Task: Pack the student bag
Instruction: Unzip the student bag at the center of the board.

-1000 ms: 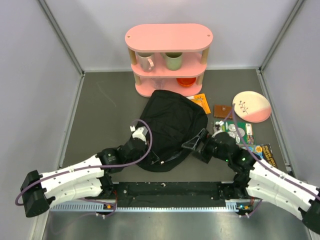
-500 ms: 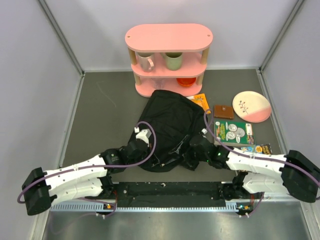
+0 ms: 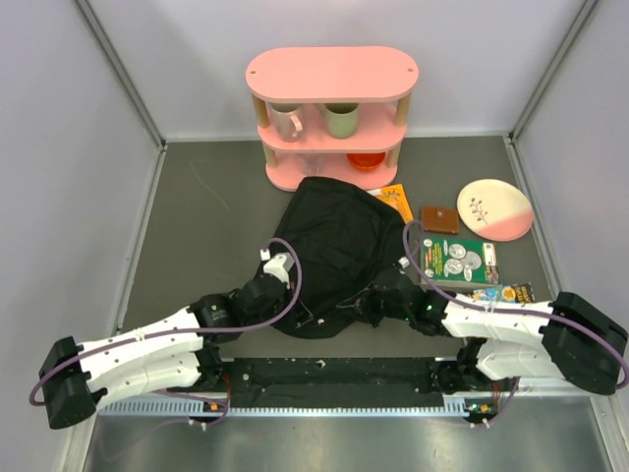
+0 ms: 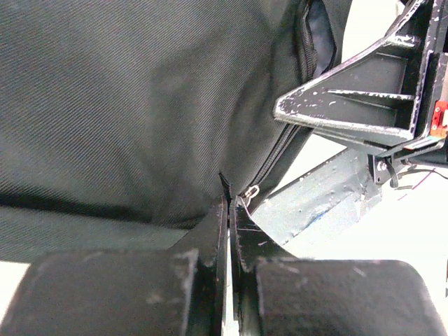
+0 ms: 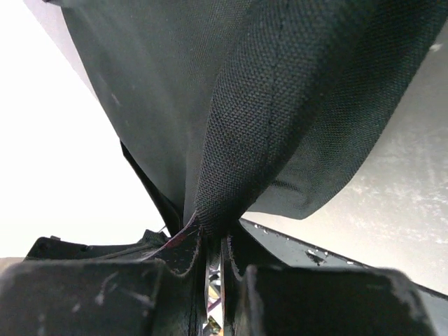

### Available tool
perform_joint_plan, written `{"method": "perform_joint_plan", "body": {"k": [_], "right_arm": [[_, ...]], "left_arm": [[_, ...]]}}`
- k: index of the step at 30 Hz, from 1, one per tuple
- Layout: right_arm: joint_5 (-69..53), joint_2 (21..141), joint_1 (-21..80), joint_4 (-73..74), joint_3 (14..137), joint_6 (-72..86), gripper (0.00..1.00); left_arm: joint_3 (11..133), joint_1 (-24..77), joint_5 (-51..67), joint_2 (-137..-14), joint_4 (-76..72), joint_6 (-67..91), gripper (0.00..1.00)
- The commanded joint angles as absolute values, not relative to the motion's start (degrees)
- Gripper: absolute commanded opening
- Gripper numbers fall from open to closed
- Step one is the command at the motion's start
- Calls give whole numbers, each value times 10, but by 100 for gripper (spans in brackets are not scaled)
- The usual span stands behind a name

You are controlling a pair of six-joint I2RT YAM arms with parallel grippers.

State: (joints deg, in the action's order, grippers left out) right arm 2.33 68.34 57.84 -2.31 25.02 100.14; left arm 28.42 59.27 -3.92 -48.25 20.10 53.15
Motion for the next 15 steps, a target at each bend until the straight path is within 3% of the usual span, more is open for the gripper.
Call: {"method": "perform_joint_plan", "body": {"k": [1,7,15], "right_arm": [[62,652,546,-52,210,1005,0],[63,625,495,-73,175,948,0],[73,603,447,18,258,663,0]], "left_arm": [[290,593,-60,-451,244,524,0],[258,593,-99,-385,306,561,0],[243,593,-134,-362,361,602,0]]}}
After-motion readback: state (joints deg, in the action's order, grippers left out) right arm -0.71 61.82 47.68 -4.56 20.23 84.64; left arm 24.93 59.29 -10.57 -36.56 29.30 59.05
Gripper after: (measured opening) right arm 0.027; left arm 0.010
